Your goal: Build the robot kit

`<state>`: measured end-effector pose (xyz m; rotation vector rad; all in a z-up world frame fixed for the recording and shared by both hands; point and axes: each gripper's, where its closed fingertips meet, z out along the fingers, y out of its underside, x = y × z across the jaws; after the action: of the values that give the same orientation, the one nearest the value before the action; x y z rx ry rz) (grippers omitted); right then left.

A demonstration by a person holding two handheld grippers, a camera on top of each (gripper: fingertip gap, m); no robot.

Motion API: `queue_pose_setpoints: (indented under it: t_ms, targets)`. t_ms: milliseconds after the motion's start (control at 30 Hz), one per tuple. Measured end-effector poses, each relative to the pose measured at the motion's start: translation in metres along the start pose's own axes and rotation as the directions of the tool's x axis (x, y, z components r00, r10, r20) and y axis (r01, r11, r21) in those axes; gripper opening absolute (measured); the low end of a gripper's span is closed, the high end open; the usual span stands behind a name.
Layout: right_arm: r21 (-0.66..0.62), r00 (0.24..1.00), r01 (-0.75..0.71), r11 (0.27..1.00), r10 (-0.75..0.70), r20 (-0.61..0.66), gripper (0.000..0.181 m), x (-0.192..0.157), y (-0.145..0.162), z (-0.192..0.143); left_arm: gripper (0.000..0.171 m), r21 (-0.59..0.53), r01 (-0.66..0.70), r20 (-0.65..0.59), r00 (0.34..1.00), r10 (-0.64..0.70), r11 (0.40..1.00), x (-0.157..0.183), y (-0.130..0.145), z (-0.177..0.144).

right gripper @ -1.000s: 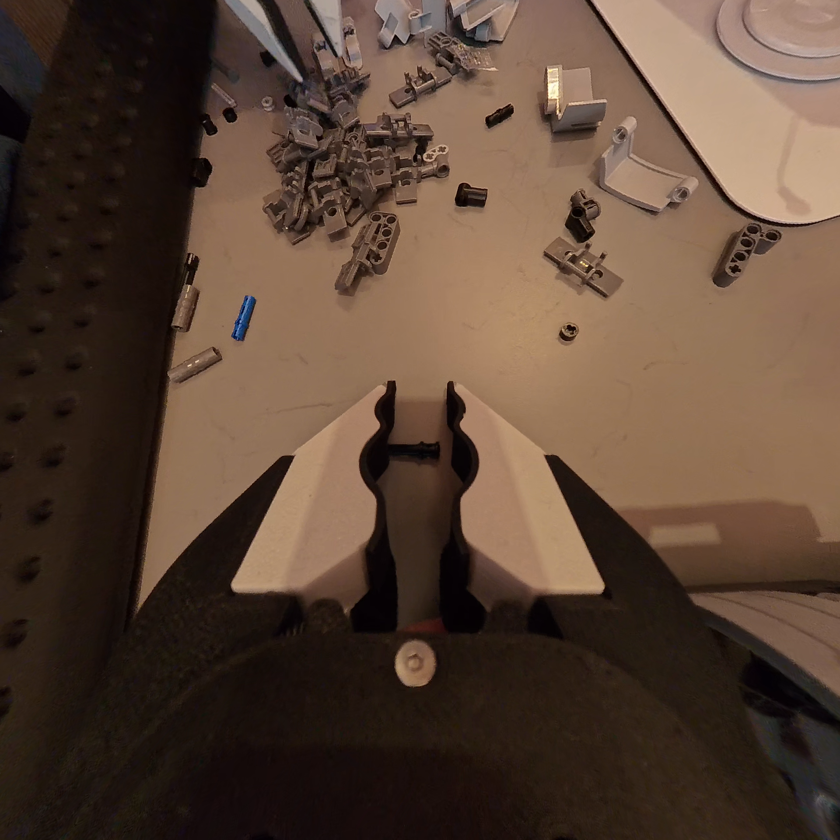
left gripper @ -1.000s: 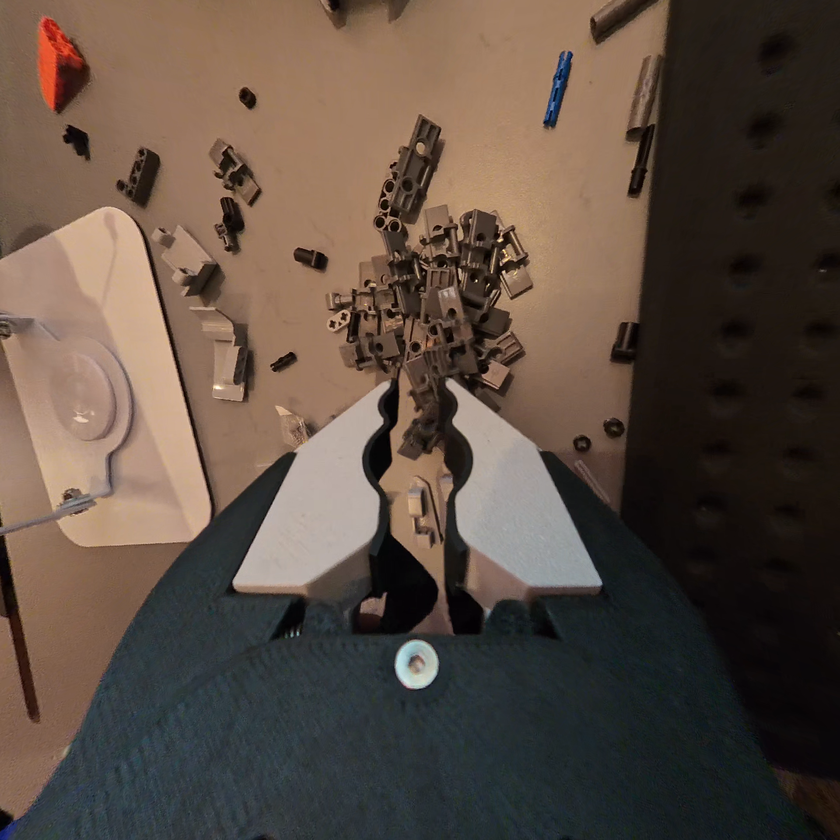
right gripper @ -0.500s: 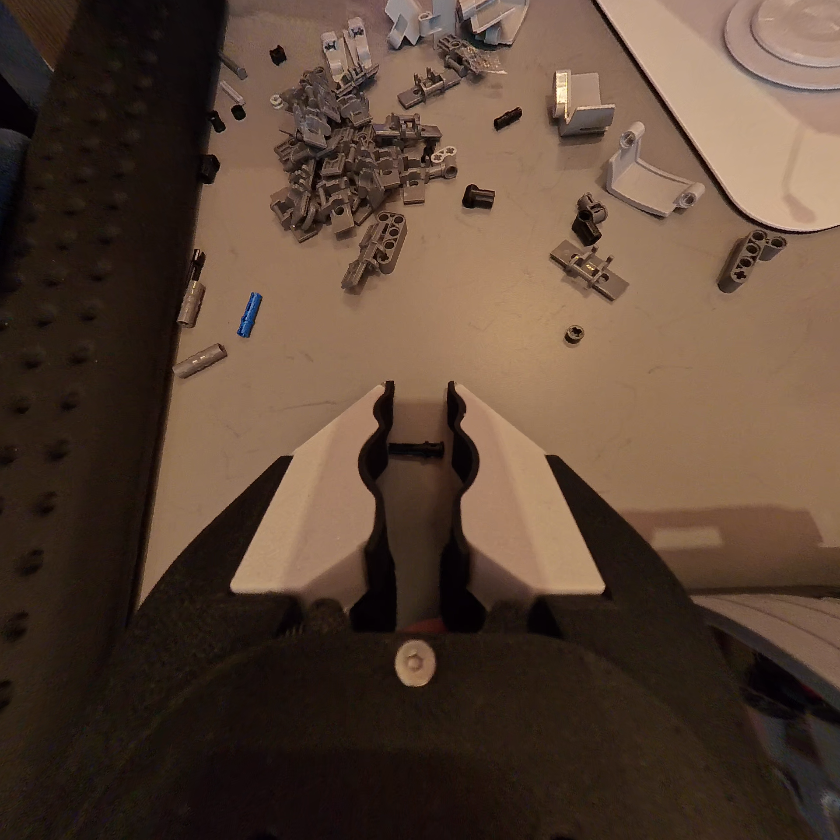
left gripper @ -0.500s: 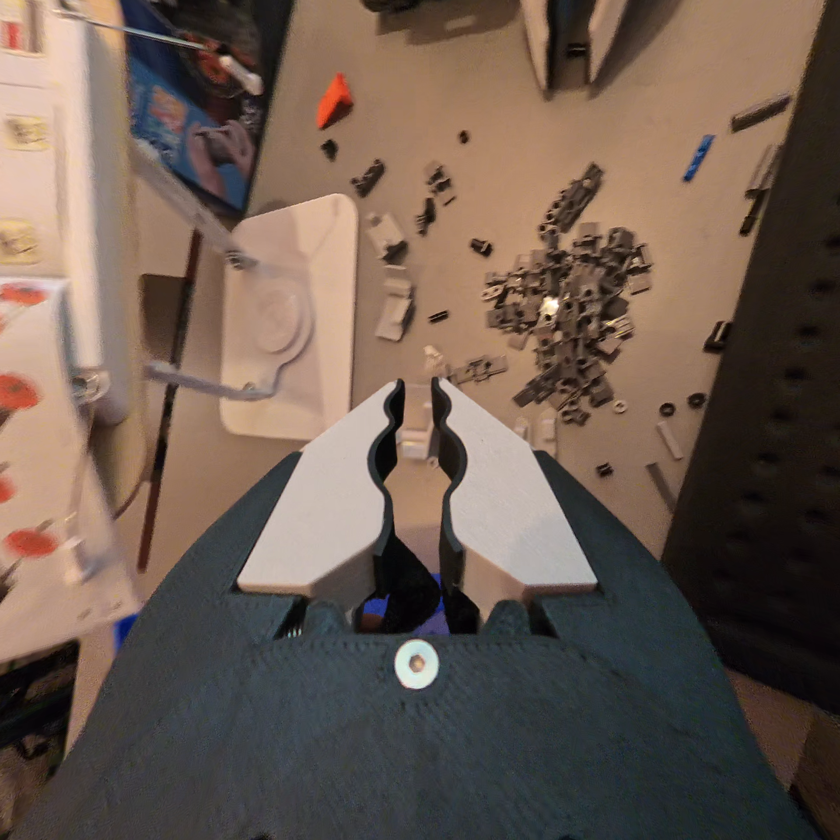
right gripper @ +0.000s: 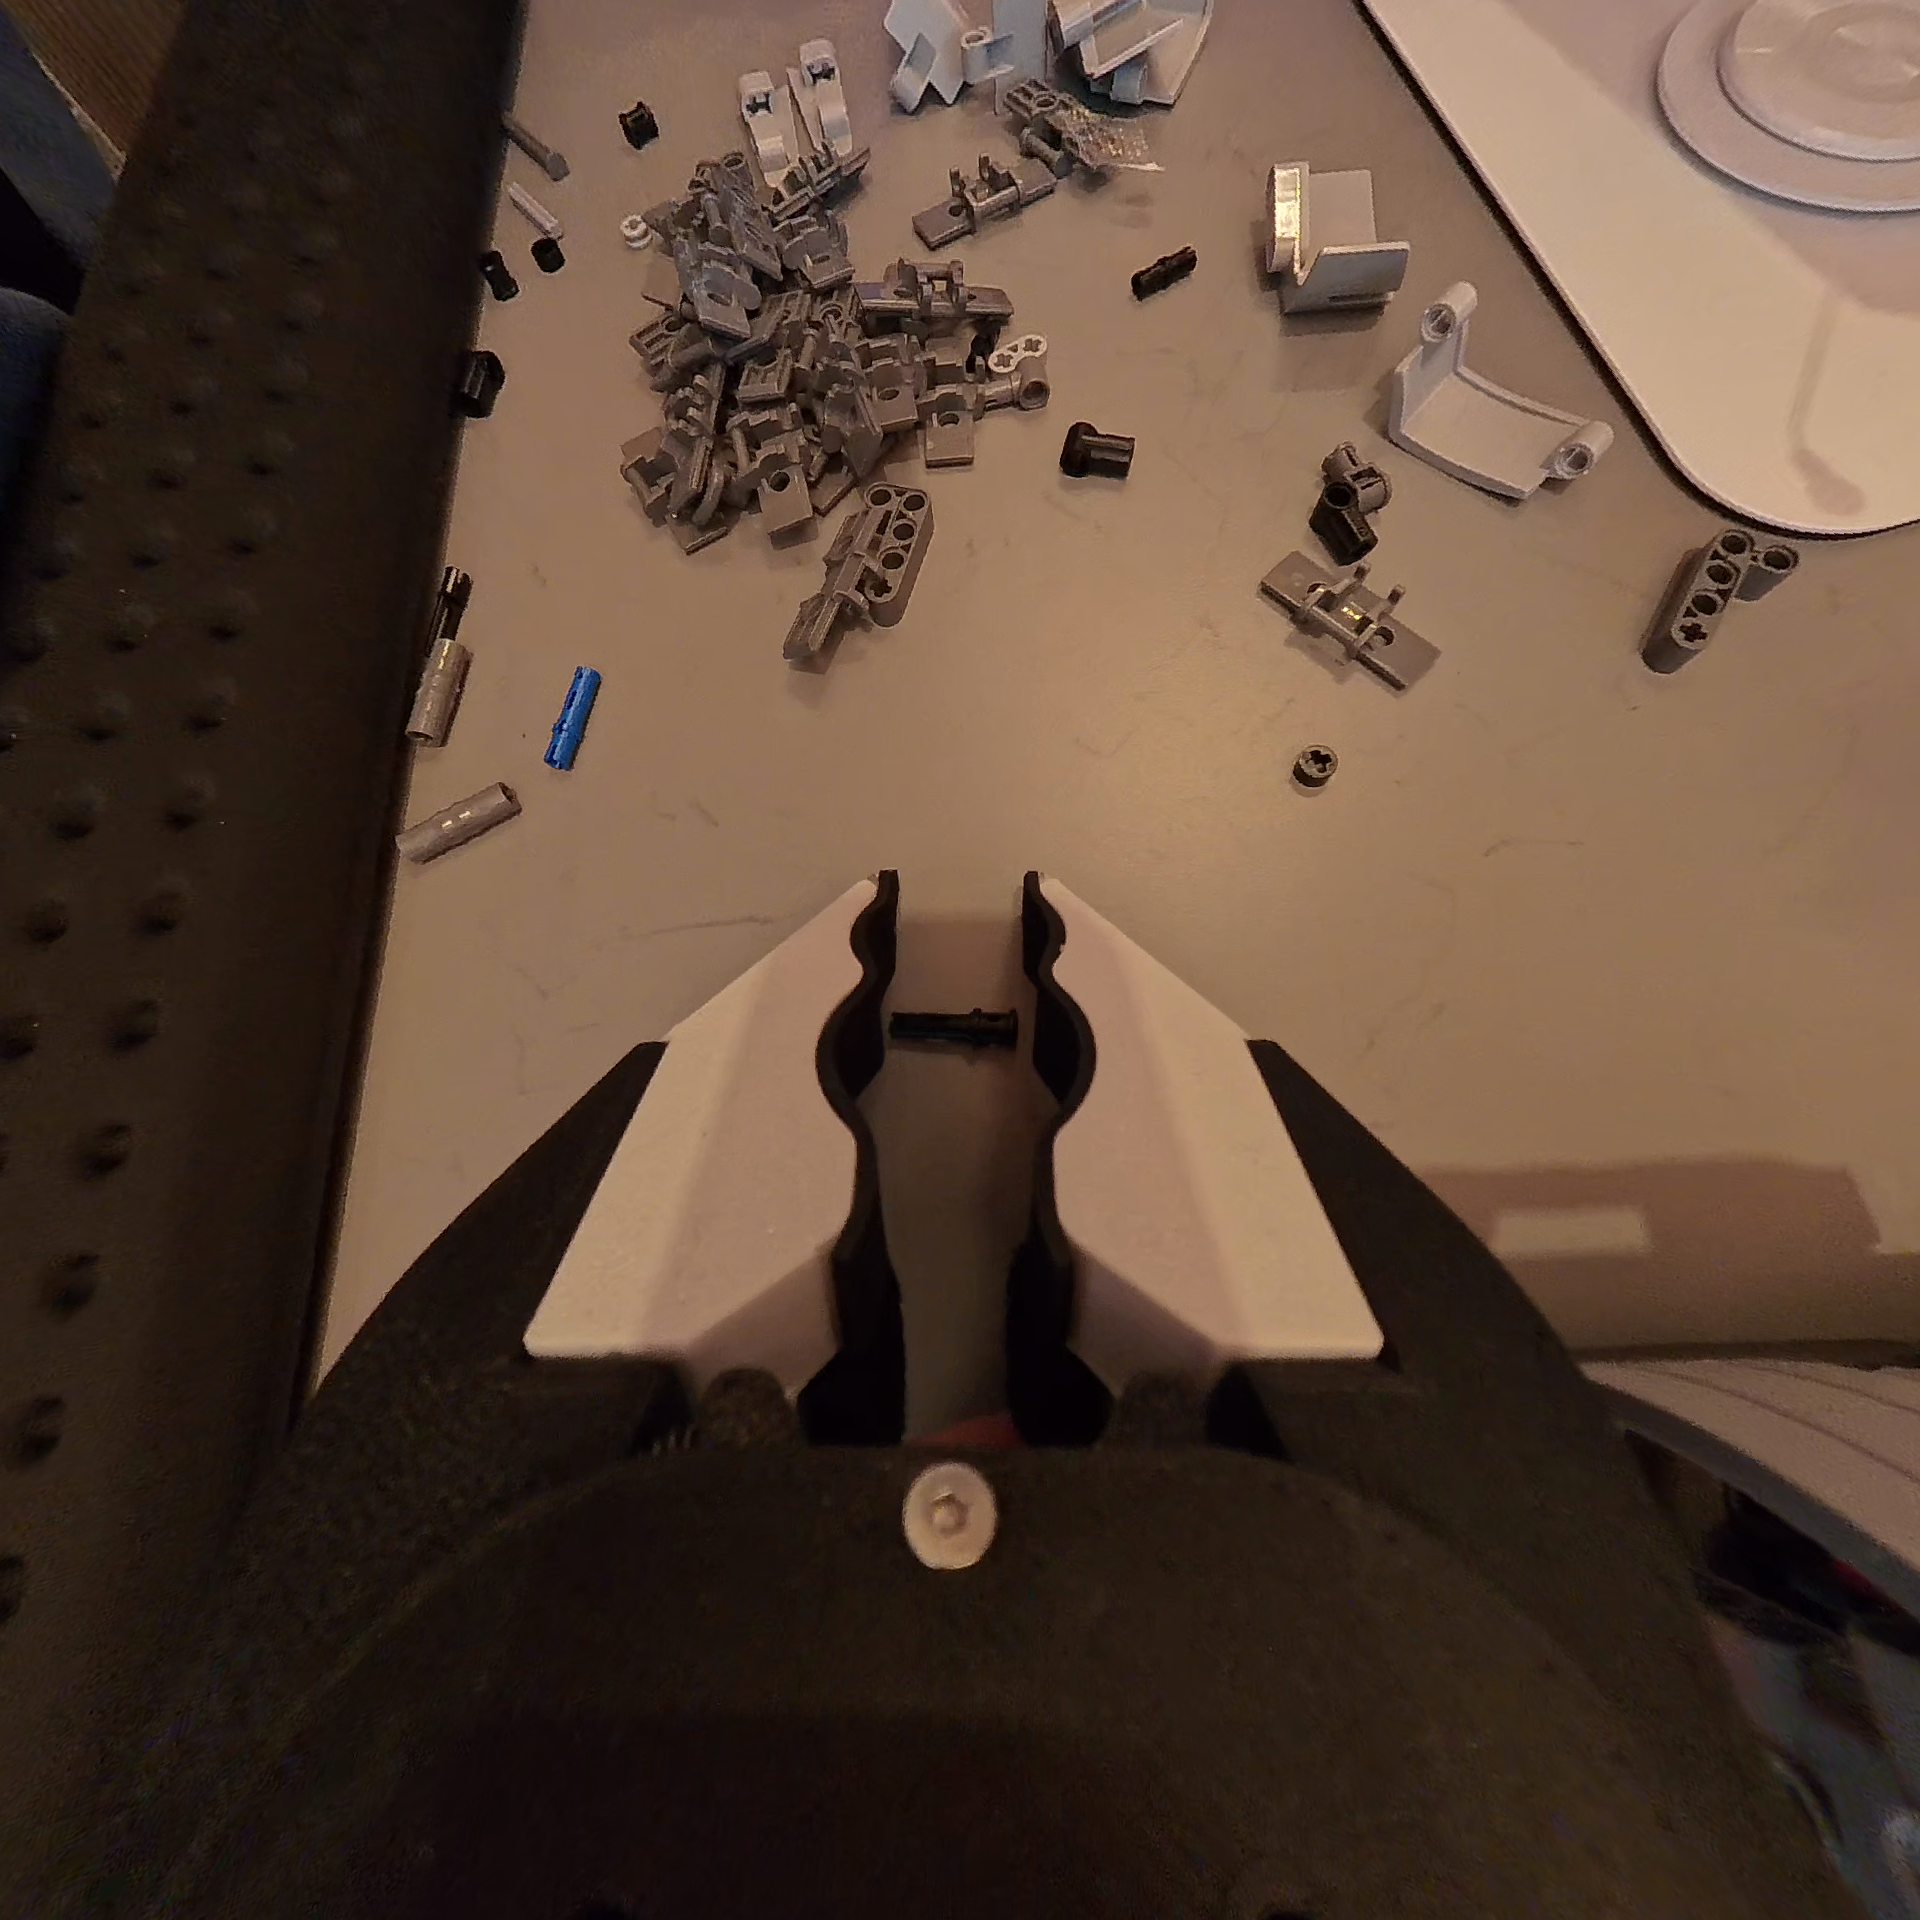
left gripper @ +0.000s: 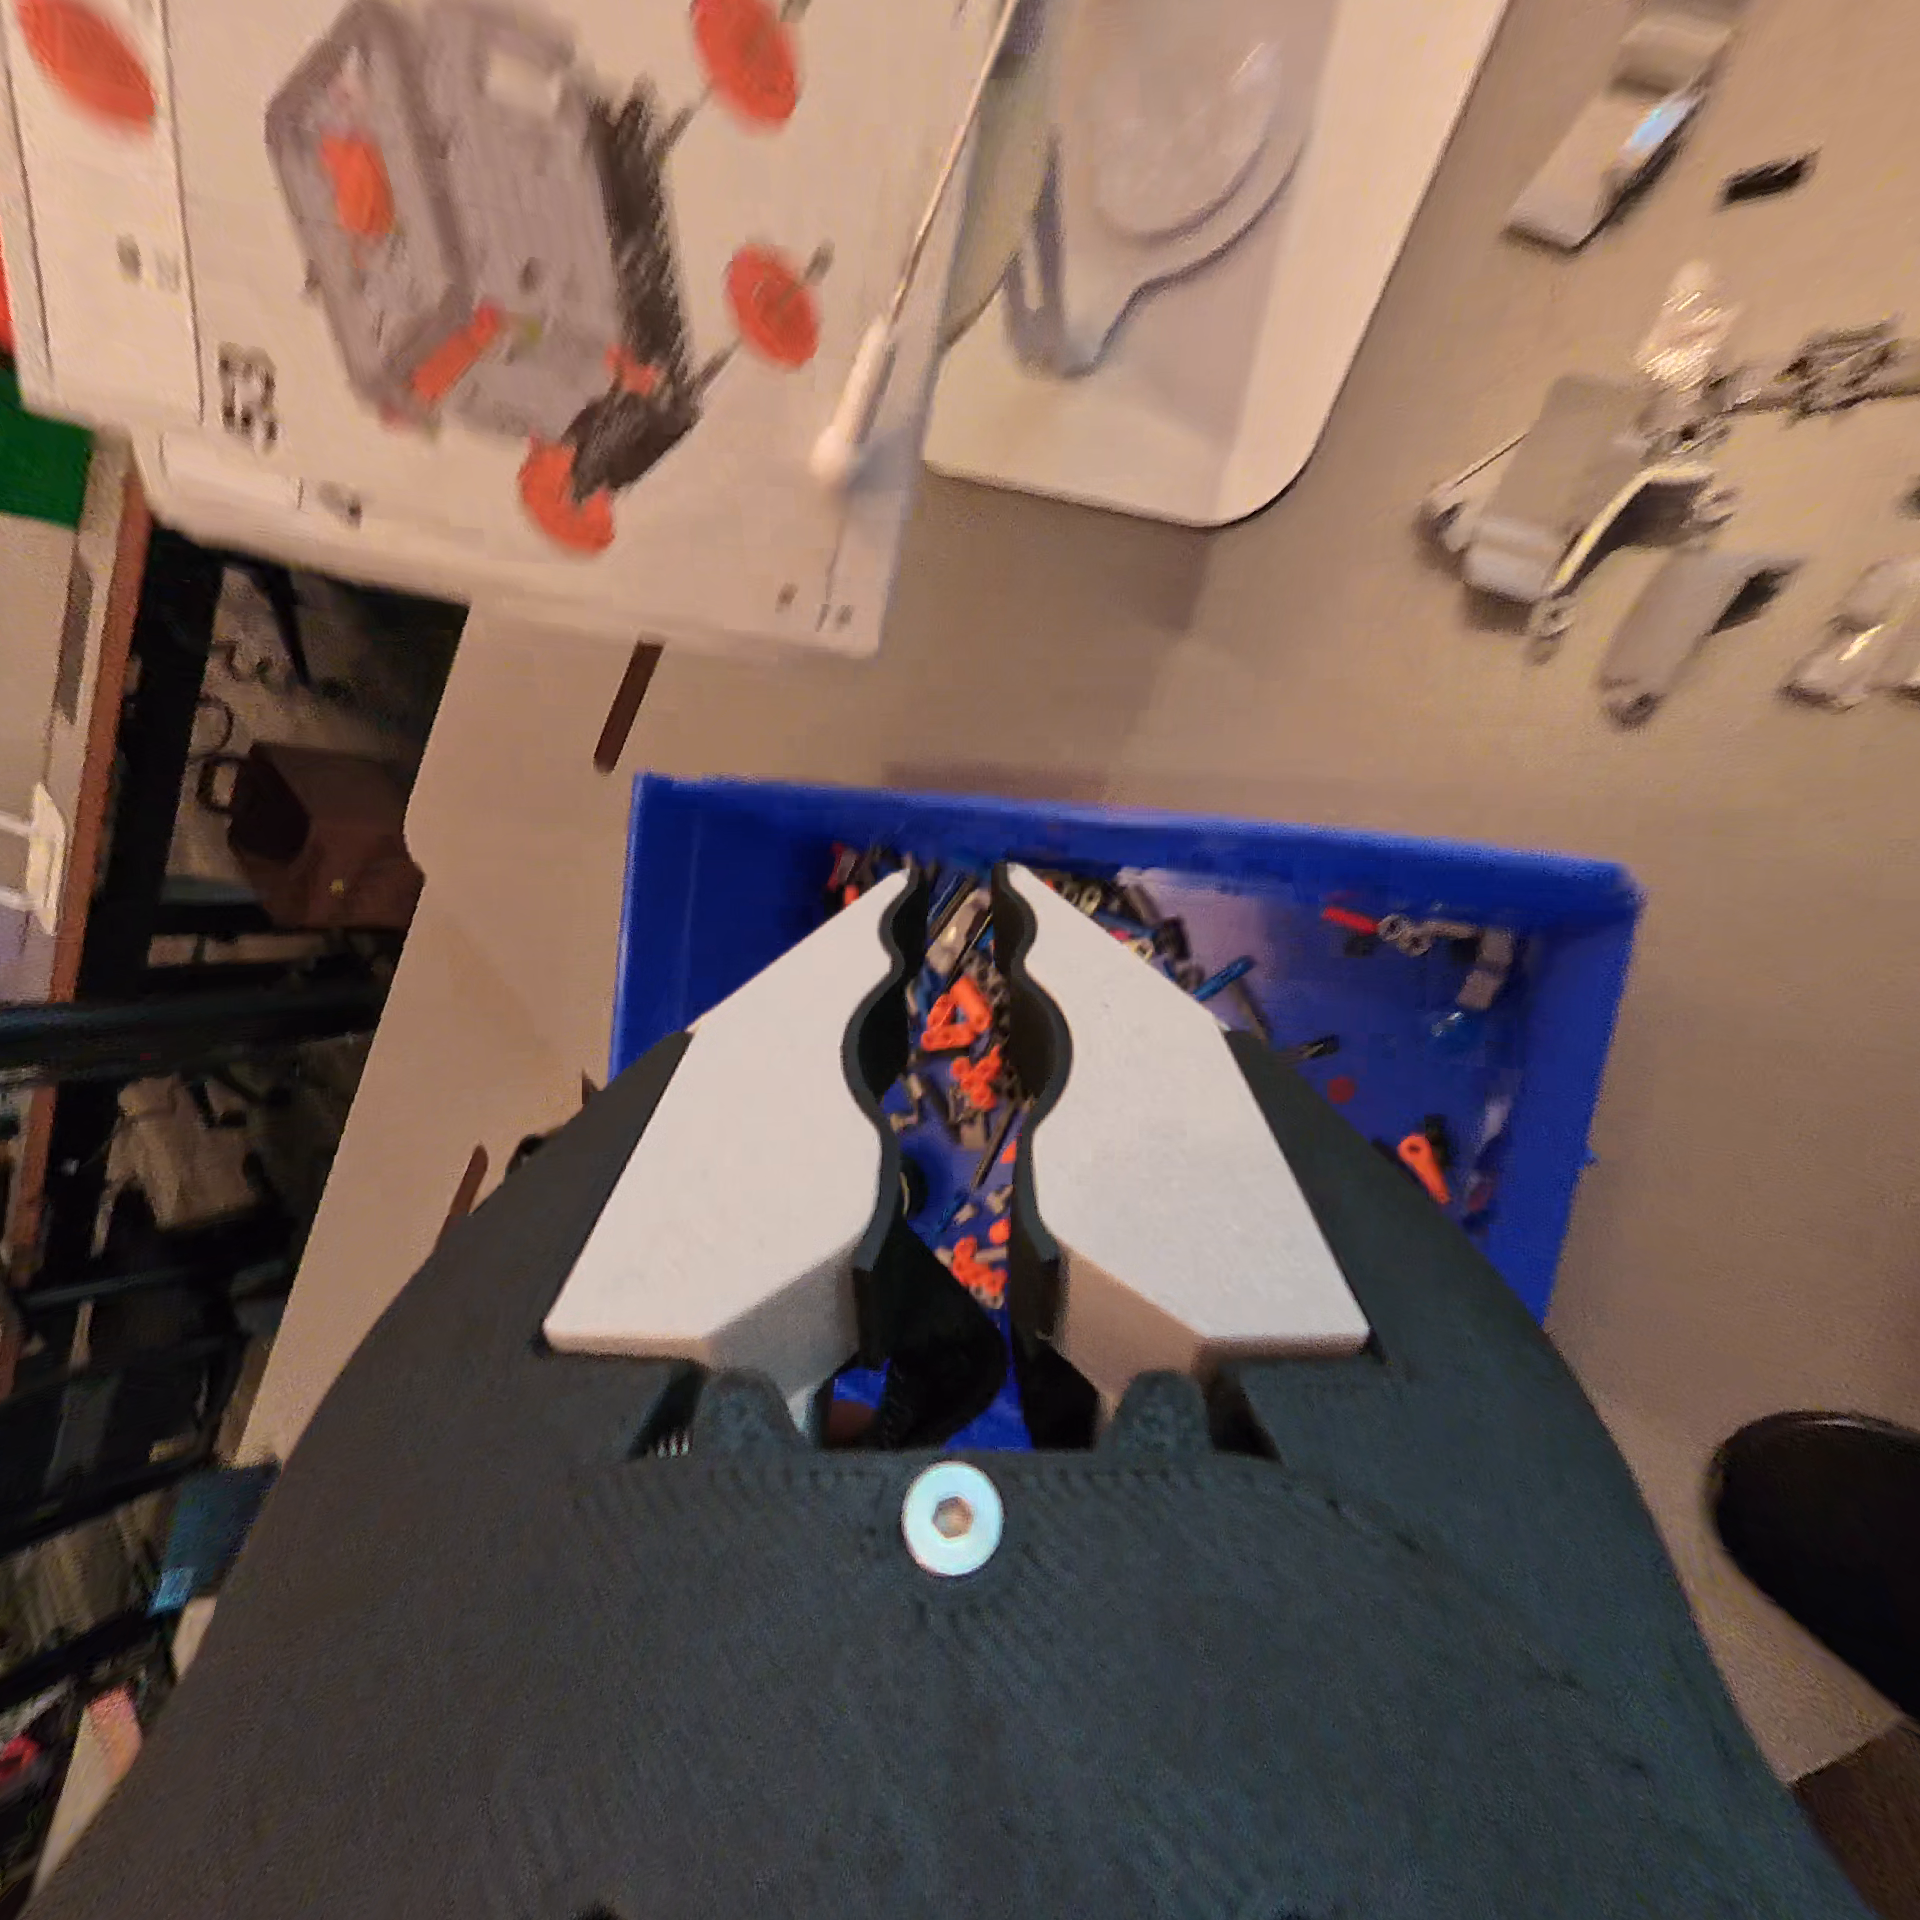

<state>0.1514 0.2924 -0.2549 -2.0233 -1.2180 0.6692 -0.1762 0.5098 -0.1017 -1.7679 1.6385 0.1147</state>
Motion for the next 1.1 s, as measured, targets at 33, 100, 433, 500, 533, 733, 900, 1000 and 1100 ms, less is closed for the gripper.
queue_pose_setpoints:
  t_ms: [33, 100, 433, 500, 533, 733, 900, 1000, 1100]
  targets:
    - [0.0, 1.0, -0.001, 1.0, 0.001, 0.0, 0.022, 0.0, 0.0, 0.0, 0.012, -0.018, 0.017, 0.002, 1.0, -0.017, 1.0, -0.008, 0.01, 0.001]
    - [0.001, 1.0, -0.003, 1.0, 0.003, 0.002, 0.022, 0.0, 0.0, 0.0, 0.012, -0.047, 0.053, 0.007, 0.999, -0.053, 0.997, -0.022, 0.031, 0.003]
    - [-0.002, 1.0, -0.015, 1.0, 0.015, 0.004, 0.021, 0.001, 0.0, 0.0, 0.016, -0.258, 0.143, -0.029, 0.987, -0.156, 0.956, -0.058, 0.131, 0.028]
    - [-0.001, 1.0, -0.018, 1.0, 0.018, 0.002, 0.021, 0.002, 0.0, 0.0, 0.016, -0.276, 0.152, -0.065, 0.982, -0.177, 0.949, -0.055, 0.138, 0.038]
    - [-0.001, 1.0, -0.02, 1.0, 0.02, 0.002, 0.021, 0.002, 0.0, 0.0, 0.017, -0.267, 0.153, -0.099, 0.978, -0.185, 0.952, -0.051, 0.138, 0.043]
    - [-0.001, 1.0, -0.027, 1.0, 0.027, 0.001, 0.021, 0.003, 0.0, 0.0, 0.017, -0.226, 0.104, -0.232, 0.96, -0.158, 0.969, -0.024, 0.123, 0.08]
    - [0.001, 1.0, -0.02, 1.0, 0.02, -0.001, 0.021, 0.002, 0.0, 0.0, 0.016, -0.264, 0.019, -0.239, 0.967, -0.085, 0.964, -0.022, 0.13, 0.113]
    - [0.004, 1.0, -0.02, 1.0, 0.02, 0.001, 0.021, 0.002, -0.001, 0.0, 0.016, -0.274, 0.044, -0.273, 0.954, -0.122, 0.961, -0.021, 0.135, 0.124]
    - [0.007, 1.0, -0.018, 1.0, 0.018, 0.002, 0.021, 0.002, -0.001, -0.001, 0.017, -0.29, 0.032, -0.31, 0.942, -0.126, 0.956, -0.016, 0.138, 0.124]
